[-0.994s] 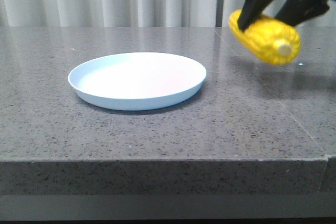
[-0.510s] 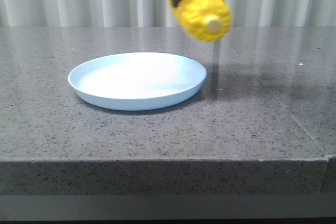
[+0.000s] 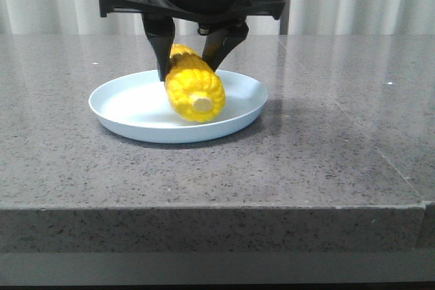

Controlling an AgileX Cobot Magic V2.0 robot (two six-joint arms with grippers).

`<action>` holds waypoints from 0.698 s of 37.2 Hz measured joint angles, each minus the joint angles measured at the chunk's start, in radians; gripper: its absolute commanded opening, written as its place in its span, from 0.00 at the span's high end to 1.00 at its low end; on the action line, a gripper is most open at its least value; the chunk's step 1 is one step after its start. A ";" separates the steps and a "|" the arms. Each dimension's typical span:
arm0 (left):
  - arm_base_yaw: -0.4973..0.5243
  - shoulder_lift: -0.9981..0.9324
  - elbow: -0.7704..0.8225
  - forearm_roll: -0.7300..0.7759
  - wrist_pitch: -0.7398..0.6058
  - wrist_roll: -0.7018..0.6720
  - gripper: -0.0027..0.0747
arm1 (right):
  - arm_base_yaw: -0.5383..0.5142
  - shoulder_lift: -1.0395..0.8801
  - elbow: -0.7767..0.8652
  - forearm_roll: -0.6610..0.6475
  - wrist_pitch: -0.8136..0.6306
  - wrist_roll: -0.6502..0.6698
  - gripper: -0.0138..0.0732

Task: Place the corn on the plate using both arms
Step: 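Lower the corn onto the plate, open the right gripper, raise it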

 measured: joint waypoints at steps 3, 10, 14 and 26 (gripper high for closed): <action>0.000 0.000 0.000 0.000 0.000 0.000 0.99 | 0.000 0.000 0.000 0.000 0.003 0.002 0.34; 0.000 0.000 0.000 0.000 0.000 0.000 0.99 | 0.000 0.000 -0.002 0.000 0.008 0.002 0.18; 0.000 0.000 0.000 0.000 0.000 0.000 0.99 | 0.000 0.000 -0.002 0.000 0.011 0.002 0.15; 0.000 0.000 0.000 0.000 0.000 0.000 0.99 | 0.000 -0.071 -0.018 0.000 0.048 0.002 0.27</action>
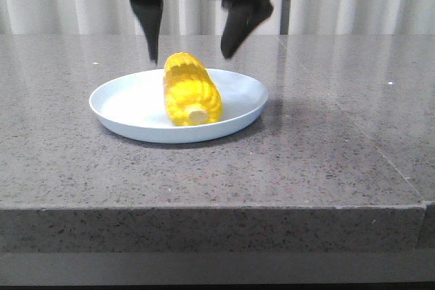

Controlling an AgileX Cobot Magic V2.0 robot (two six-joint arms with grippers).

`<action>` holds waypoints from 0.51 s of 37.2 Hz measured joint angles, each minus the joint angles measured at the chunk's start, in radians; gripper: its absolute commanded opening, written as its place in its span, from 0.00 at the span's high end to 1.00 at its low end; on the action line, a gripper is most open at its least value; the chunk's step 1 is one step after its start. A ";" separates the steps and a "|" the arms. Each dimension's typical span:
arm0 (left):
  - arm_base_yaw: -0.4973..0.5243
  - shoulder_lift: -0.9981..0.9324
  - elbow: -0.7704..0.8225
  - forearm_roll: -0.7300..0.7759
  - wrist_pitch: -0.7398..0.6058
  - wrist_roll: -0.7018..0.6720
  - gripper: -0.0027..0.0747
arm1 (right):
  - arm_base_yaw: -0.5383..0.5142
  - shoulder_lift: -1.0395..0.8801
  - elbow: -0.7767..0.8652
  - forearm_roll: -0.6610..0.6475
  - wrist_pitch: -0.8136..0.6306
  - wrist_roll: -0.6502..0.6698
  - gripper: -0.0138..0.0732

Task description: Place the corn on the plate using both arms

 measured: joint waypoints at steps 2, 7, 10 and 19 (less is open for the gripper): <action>0.000 0.000 0.000 0.000 0.000 0.000 0.99 | 0.000 -0.027 -0.013 0.000 0.005 0.000 0.35; 0.000 0.000 0.000 0.000 0.000 0.000 0.99 | 0.000 -0.089 -0.060 -0.006 0.018 0.000 0.63; 0.000 0.000 0.000 0.000 0.000 0.000 0.99 | -0.002 -0.111 -0.073 -0.011 0.026 0.000 0.74; 0.000 0.000 0.000 0.000 0.000 0.000 0.99 | -0.138 -0.187 -0.075 -0.011 0.120 -0.004 0.93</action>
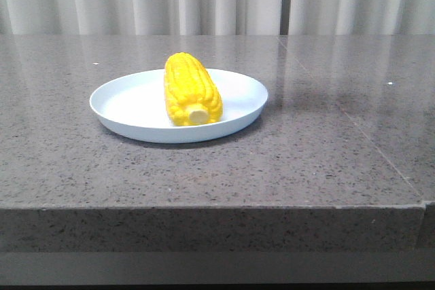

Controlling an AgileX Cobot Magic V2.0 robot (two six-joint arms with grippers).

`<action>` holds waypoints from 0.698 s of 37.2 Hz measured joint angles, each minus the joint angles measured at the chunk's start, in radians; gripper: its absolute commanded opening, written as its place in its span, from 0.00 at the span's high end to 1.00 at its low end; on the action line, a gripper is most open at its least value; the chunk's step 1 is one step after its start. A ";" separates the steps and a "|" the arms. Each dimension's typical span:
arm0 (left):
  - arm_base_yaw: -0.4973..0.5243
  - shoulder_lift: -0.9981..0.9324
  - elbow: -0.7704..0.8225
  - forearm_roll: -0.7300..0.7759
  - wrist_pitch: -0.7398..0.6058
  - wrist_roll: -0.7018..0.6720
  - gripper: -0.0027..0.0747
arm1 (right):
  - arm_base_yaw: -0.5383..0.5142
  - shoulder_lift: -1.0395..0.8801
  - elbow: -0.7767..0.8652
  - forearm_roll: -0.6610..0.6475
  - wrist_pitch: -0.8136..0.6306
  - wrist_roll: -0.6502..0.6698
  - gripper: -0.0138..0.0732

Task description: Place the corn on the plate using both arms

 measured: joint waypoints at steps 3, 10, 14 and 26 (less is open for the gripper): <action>0.000 0.000 0.000 0.000 0.000 0.000 0.99 | -0.076 -0.032 0.000 0.014 0.045 -0.043 0.91; 0.000 0.000 0.000 0.000 0.000 0.000 0.99 | -0.257 -0.150 0.095 0.072 0.095 -0.163 0.91; 0.000 0.000 0.000 0.000 0.000 0.000 0.99 | -0.343 -0.238 0.200 0.082 0.091 -0.180 0.91; 0.000 0.000 0.000 0.000 0.000 -0.002 0.99 | -0.486 -0.576 0.576 0.096 -0.003 -0.243 0.91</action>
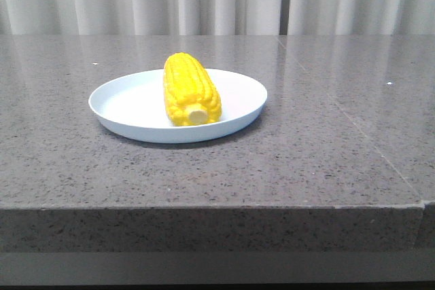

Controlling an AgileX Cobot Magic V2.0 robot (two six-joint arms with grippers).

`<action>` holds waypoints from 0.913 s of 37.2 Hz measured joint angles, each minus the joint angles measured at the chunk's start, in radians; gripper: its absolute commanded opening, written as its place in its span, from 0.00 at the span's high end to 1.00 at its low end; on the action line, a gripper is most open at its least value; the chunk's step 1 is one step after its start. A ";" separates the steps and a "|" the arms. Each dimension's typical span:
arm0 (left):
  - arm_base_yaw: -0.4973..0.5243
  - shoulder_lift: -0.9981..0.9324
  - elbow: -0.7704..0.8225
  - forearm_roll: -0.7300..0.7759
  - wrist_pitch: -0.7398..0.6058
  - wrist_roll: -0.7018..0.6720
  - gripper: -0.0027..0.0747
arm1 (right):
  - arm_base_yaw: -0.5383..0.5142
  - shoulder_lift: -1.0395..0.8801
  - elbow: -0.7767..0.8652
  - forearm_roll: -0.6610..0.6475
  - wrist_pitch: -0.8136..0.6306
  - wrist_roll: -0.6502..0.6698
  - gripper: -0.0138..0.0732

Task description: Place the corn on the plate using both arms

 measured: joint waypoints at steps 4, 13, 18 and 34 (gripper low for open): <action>0.000 0.000 0.000 0.000 0.000 0.000 0.99 | -0.001 -0.141 0.128 0.002 -0.086 -0.018 0.91; 0.000 0.000 0.000 0.000 0.000 0.000 0.99 | -0.001 -0.525 0.438 -0.064 -0.299 -0.022 0.91; 0.000 0.000 0.000 0.000 0.000 0.000 0.99 | -0.001 -0.734 0.589 -0.122 -0.383 -0.026 0.91; 0.000 0.000 0.000 0.000 0.000 0.000 0.99 | -0.001 -1.031 0.724 -0.139 -0.448 -0.026 0.91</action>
